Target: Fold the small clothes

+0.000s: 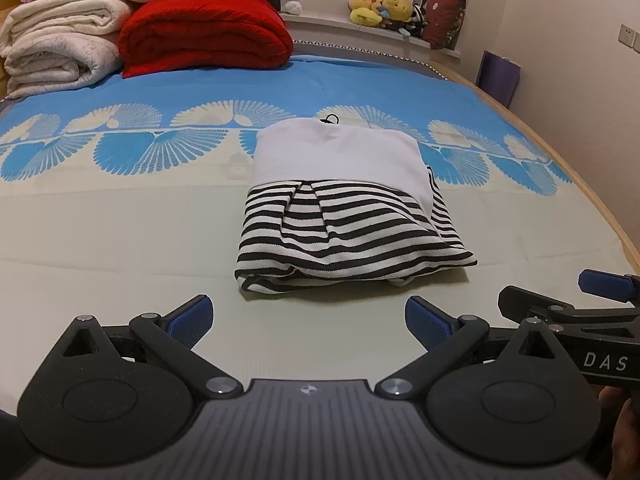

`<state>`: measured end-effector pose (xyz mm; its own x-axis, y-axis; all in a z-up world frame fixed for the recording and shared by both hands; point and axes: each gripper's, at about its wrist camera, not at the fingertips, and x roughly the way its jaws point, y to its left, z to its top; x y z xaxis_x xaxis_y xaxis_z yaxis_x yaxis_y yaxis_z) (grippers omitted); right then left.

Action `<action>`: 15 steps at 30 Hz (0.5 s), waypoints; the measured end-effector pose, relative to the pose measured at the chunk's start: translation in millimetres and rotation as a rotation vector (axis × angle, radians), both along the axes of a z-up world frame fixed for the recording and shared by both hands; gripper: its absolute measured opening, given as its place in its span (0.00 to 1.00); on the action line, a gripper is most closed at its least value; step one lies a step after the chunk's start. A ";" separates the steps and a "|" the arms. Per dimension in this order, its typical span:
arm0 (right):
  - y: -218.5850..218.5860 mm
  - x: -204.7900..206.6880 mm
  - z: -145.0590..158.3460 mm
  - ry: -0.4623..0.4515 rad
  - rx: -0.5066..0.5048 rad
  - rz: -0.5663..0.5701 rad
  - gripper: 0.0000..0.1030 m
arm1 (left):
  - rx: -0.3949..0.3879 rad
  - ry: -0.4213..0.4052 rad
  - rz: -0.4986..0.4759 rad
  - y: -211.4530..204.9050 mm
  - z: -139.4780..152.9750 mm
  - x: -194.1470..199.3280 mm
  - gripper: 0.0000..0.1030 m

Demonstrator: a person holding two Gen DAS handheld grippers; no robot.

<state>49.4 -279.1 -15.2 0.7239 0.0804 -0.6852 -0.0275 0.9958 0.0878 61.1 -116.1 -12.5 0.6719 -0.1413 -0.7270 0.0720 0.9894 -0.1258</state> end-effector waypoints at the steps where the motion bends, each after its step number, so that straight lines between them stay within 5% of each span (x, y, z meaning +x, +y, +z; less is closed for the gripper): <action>1: 0.0 0.0 0.0 0.000 0.000 0.000 0.99 | 0.000 0.000 0.000 -0.1 0.0 -0.1 0.99; 15: -0.1 0.0 -0.1 0.002 0.002 0.001 0.99 | 0.002 -0.002 -0.003 -0.5 -0.5 -0.5 0.99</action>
